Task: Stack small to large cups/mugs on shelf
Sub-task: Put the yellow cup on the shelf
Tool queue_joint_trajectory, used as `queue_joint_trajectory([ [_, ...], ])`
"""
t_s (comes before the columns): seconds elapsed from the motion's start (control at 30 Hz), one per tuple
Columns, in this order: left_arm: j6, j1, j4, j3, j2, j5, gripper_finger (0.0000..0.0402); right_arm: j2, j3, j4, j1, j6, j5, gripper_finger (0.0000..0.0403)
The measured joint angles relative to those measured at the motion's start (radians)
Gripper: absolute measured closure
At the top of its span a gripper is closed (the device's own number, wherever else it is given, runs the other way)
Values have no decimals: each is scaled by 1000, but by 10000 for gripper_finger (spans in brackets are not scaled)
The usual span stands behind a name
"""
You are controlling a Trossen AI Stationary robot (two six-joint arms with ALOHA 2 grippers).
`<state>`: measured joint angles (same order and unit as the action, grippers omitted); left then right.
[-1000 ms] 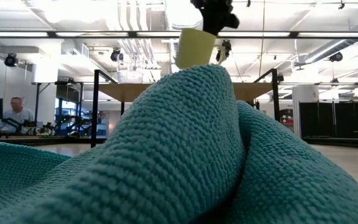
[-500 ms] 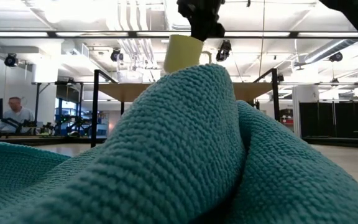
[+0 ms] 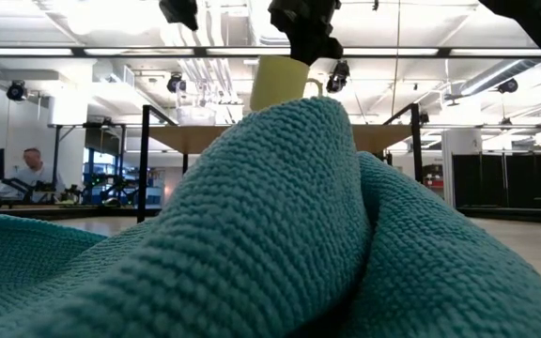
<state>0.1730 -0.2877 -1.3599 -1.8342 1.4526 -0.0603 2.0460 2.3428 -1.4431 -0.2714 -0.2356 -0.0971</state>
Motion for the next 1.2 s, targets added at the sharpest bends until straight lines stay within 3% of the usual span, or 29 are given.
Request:
queue_joint_trajectory([
  [0.27, 9, 1, 199, 21, 0, -11, 356, 1, 0, -6, 0, 0, 4, 394],
  [0.37, 79, 2, 220, 23, 0, -16, 356, 1, -2, -12, -1, 0, 18, 394],
  [0.53, 250, 18, 266, 63, 0, -118, 356, 1, -3, -11, -4, 0, 26, 394],
  [0.73, 304, 30, 425, 119, 0, -150, 356, 1, -9, -5, -11, 0, 26, 394],
  [1.2, 307, 53, 518, 206, 0, -167, 356, -1, -89, 39, -23, 0, 72, 394],
])
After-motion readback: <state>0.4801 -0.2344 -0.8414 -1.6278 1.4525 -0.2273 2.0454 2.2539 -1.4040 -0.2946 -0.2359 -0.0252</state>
